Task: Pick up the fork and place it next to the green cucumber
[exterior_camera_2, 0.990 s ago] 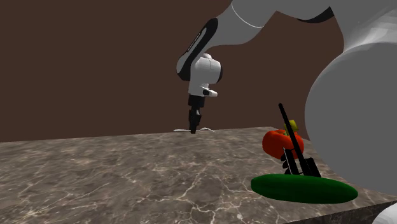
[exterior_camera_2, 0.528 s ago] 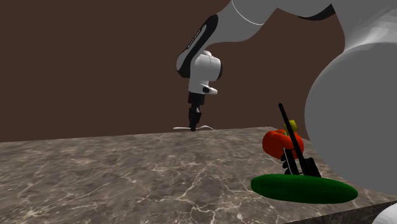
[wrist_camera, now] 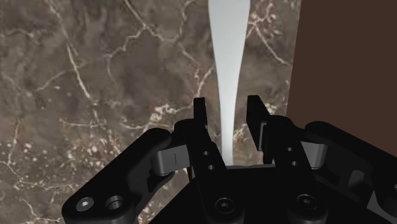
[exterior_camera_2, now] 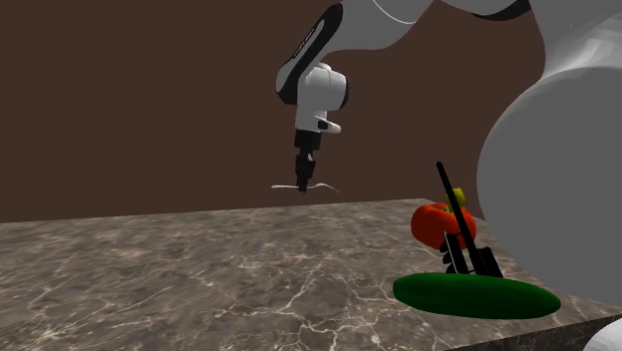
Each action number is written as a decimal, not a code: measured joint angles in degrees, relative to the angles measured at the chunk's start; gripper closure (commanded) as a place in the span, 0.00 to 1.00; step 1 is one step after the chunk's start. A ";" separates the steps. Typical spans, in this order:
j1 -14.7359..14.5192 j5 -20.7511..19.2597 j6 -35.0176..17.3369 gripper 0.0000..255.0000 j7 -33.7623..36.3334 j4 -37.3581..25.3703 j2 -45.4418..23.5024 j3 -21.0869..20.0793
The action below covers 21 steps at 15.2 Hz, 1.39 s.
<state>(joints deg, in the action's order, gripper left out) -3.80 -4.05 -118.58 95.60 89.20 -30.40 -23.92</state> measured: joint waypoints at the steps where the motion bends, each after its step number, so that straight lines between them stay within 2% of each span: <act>1: -0.01 0.06 0.67 1.00 0.00 -0.54 0.13 -0.04; 12: 0.06 0.87 7.49 1.00 0.16 -5.26 2.40 -0.61; 14: 1.66 2.09 6.77 1.00 -0.95 -1.28 5.72 -0.94; 21: 8.21 9.28 1.25 1.00 -8.24 19.74 21.71 -1.43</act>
<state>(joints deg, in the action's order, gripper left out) 4.41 5.24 -117.32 87.36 108.94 -8.69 -25.36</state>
